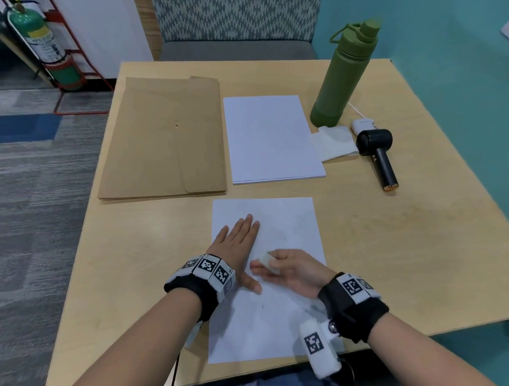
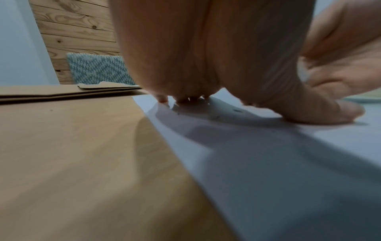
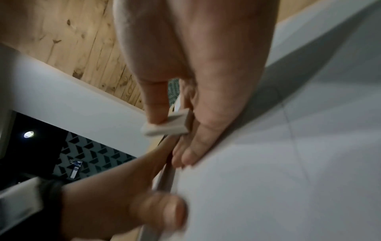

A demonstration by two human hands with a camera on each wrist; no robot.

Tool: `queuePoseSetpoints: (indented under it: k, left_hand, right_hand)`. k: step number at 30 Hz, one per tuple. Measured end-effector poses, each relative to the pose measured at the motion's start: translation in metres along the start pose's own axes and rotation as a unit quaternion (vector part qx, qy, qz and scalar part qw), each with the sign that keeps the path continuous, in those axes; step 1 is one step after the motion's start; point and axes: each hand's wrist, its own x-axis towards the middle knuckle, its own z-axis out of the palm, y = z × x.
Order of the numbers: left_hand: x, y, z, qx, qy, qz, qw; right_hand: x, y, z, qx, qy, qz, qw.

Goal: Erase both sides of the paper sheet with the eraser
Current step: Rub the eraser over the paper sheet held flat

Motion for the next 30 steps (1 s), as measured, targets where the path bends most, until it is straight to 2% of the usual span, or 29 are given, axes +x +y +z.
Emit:
queuePoseSetpoints:
  k: [1, 4, 6, 7, 9, 11, 13, 14, 16, 18, 20, 24, 28, 30]
  left_hand:
    - [0.000, 0.000, 0.000, 0.002, -0.002, 0.000, 1.000]
    - [-0.001, 0.000, -0.001, 0.005, -0.001, 0.000, 1.000]
    - [-0.001, 0.001, -0.001, 0.004, -0.002, 0.000, 1.000]
    - [-0.001, 0.001, -0.001, 0.005, -0.003, -0.002, 1.000]
    - [-0.001, 0.001, -0.002, 0.007, -0.007, -0.003, 1.000]
    - [-0.001, 0.002, -0.002, 0.009, -0.011, -0.003, 1.000]
    - [-0.001, 0.002, -0.003, 0.013, -0.014, -0.006, 1.000]
    - [-0.001, 0.001, -0.003, 0.012, -0.013, -0.005, 1.000]
    - [-0.001, 0.001, -0.003, 0.009, -0.014, 0.000, 1.000]
    - [-0.002, 0.001, -0.002, 0.010, -0.014, -0.001, 1.000]
    - [-0.001, 0.000, -0.002, 0.009, -0.015, -0.001, 1.000]
    - [-0.001, 0.001, -0.002, 0.007, -0.013, -0.001, 1.000]
    - [0.000, 0.001, -0.001, 0.014, -0.009, -0.003, 1.000]
    - [0.000, 0.000, -0.001, 0.014, -0.009, -0.002, 1.000]
  right_hand:
    - [0.004, -0.002, 0.001, 0.012, 0.017, -0.011, 1.000]
    - [0.013, -0.023, -0.005, 0.044, 0.144, -0.114, 0.982]
    - [0.013, -0.033, -0.005, -0.047, 0.203, -0.166, 0.964]
    - [0.011, -0.034, -0.002, -0.119, 0.210, -0.172, 0.955]
    - [0.008, -0.026, 0.006, -0.316, 0.198, -0.150, 0.915]
    - [0.005, -0.015, 0.013, -0.487, 0.136, -0.102, 0.856]
    - [0.004, -0.015, 0.018, -0.547, 0.083, -0.065, 0.831]
    - [0.005, -0.019, 0.018, -0.546, 0.088, -0.066, 0.831]
    - [0.011, -0.027, 0.015, -0.524, 0.146, -0.098, 0.834]
    - [0.013, -0.026, 0.015, -0.526, 0.196, -0.132, 0.817]
    - [0.009, -0.015, 0.017, -0.547, 0.191, -0.142, 0.803]
    - [0.000, -0.013, 0.019, -0.568, 0.134, -0.095, 0.806]
    - [0.017, -0.021, 0.019, -0.535, 0.206, -0.121, 0.810]
    - [0.013, -0.013, 0.019, -0.536, 0.199, -0.121, 0.812]
